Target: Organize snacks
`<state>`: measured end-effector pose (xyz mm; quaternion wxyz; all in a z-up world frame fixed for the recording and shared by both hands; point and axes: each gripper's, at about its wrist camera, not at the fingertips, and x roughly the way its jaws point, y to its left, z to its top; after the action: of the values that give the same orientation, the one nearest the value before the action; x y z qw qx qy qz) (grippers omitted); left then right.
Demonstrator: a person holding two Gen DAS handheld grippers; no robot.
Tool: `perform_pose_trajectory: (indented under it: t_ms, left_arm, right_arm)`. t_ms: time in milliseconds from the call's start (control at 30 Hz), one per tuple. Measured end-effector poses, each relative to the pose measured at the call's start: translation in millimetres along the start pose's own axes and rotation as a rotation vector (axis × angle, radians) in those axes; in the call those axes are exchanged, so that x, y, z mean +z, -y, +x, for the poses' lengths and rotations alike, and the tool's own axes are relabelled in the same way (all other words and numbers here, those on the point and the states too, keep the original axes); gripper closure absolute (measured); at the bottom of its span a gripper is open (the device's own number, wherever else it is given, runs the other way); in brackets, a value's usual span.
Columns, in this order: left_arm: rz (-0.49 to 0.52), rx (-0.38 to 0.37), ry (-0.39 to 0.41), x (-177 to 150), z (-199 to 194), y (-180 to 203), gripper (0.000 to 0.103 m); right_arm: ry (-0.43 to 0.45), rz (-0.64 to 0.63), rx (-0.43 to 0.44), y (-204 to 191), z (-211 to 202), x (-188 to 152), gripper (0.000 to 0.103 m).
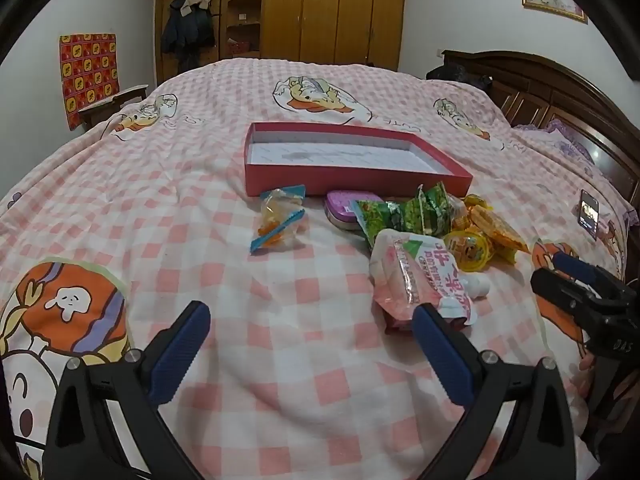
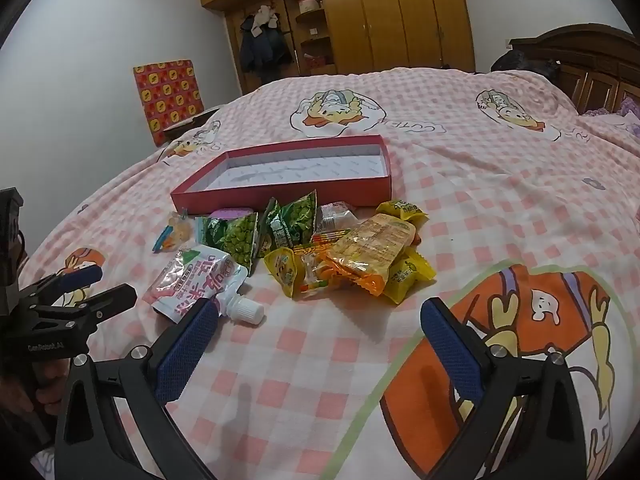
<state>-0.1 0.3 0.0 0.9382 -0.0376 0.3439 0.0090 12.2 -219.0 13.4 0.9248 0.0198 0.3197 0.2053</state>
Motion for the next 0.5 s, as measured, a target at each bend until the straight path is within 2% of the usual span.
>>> perform_pose_trajectory:
  t_ms: [500]
  left_arm:
    - [0.020, 0.009, -0.001, -2.5, 2.1, 2.0, 0.000]
  right_arm:
    - [-0.002, -0.006, 0.007, 0.2, 1.7, -1.1, 0.000]
